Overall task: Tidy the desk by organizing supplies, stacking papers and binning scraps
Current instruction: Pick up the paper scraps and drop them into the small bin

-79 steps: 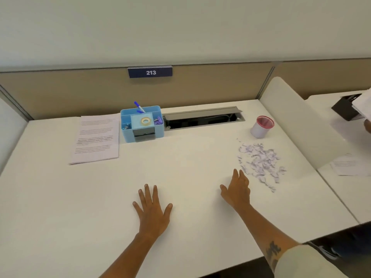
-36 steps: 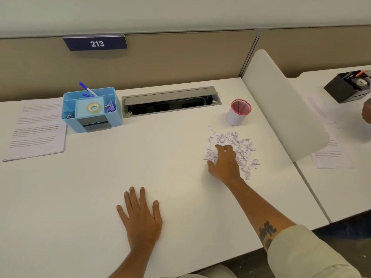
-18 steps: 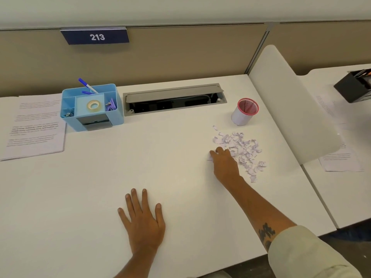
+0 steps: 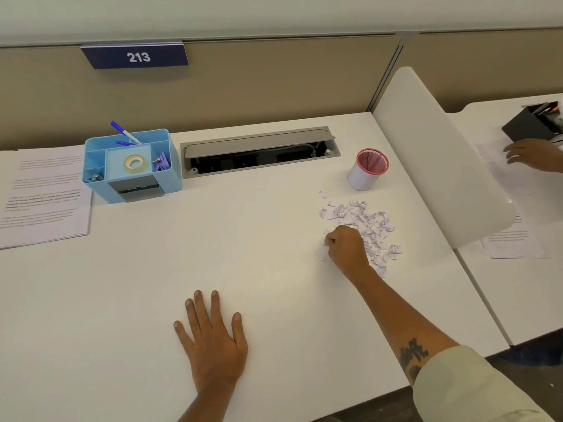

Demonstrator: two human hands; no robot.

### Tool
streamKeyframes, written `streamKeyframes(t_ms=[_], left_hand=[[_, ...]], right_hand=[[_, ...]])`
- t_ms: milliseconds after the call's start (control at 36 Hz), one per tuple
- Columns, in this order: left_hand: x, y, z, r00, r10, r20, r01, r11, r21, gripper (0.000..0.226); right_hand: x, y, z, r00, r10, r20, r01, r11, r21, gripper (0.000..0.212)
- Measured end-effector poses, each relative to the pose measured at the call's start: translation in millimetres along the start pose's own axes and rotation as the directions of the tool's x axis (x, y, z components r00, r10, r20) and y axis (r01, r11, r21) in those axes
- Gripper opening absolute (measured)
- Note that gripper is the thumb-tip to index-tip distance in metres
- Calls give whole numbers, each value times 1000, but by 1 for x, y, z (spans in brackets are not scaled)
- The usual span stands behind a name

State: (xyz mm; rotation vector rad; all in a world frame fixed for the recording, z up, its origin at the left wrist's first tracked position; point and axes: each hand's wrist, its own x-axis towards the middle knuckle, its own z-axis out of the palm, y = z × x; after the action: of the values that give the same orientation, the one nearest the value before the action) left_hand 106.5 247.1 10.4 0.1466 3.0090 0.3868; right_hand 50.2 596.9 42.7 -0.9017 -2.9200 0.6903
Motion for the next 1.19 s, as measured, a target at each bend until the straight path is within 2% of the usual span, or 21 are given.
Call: streamKeyframes(t_ms=[111, 194, 222, 278, 417, 500, 611, 667, 750, 833, 972, 1194], left_hand=[[0, 0, 0, 1000, 2, 3, -2, 1000, -1, 74], [0, 0, 0, 1000, 0, 4, 0, 1000, 0, 74], [0, -1, 0, 1000, -2, 5, 2, 1000, 1, 75], [1, 0, 0, 1000, -4, 2, 4, 1000, 1, 75], [0, 2, 0, 1000, -10, 0, 10, 1000, -13, 75], [1, 1, 0, 1000, -12, 2, 12, 1000, -15, 75], [2, 2, 1, 1000, -14, -9, 14, 999, -37, 76], [2, 3, 2, 1000, -21, -19, 20, 999, -46, 76], [3, 4, 4, 999, -36, -31, 34, 998, -54, 77], [4, 4, 6, 998, -47, -44, 45, 998, -48, 77], [6, 7, 7, 995, -56, -80, 53, 998, -46, 76], [7, 6, 9, 995, -51, -84, 46, 997, -54, 77]], right_hand=[[5, 0, -28, 987, 159, 20, -159, 950, 268, 19], [10, 2, -46, 962, 267, 53, -260, 845, 468, 28], [12, 3, -53, 953, 295, 67, -286, 804, 522, 22], [19, 3, -67, 939, 330, 97, -320, 732, 601, 10], [50, 11, -100, 920, 379, 102, -332, 612, 717, 18], [72, 13, -122, 915, 398, 68, -318, 608, 728, 11], [107, 15, -147, 912, 409, -26, -244, 593, 767, 19], [125, 15, -155, 907, 419, -54, -231, 600, 766, 11], [150, 15, -162, 899, 417, -131, -190, 642, 743, 22], [169, 12, -162, 893, 415, -176, -190, 702, 687, 22], [187, 14, -151, 908, 380, -176, -241, 818, 523, 16], [192, 12, -149, 923, 349, -162, -265, 882, 391, 27]])
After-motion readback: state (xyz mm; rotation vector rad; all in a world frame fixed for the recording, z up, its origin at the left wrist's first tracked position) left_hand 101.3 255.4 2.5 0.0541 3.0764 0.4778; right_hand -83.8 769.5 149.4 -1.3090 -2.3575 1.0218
